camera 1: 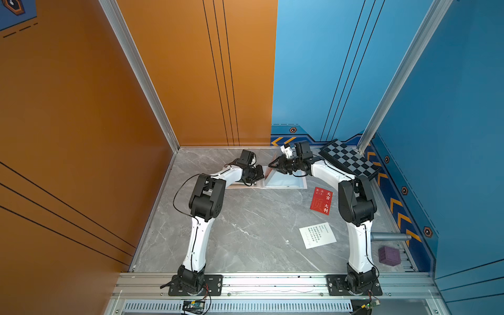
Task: Place the photos into the photo albums
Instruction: Turn the page of the photo album at the center of the board.
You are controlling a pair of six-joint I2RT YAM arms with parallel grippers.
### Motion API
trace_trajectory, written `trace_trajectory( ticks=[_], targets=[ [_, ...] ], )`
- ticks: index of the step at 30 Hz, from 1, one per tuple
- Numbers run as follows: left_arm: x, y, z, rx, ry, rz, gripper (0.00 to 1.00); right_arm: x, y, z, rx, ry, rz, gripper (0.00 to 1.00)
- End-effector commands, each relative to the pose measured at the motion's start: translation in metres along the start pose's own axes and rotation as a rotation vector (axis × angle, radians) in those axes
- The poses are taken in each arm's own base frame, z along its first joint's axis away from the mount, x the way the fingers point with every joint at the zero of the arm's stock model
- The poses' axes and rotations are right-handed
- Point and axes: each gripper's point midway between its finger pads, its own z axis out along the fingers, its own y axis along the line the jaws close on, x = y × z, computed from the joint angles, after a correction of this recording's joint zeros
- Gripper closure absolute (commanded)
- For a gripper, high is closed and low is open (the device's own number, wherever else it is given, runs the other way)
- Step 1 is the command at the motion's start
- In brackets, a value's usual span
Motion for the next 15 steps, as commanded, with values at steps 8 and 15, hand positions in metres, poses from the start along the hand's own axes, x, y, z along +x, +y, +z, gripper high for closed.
trace_trajectory(
  ticks=[8,15],
  targets=[
    [-0.012,-0.016,-0.029,0.088,-0.063,-0.022,0.93,-0.002,0.042,0.009,-0.068,0.012,-0.045,0.69],
    [-0.02,-0.007,-0.049,0.103,-0.113,-0.053,0.93,0.0,0.055,0.028,-0.093,0.035,-0.057,0.69]
  ],
)
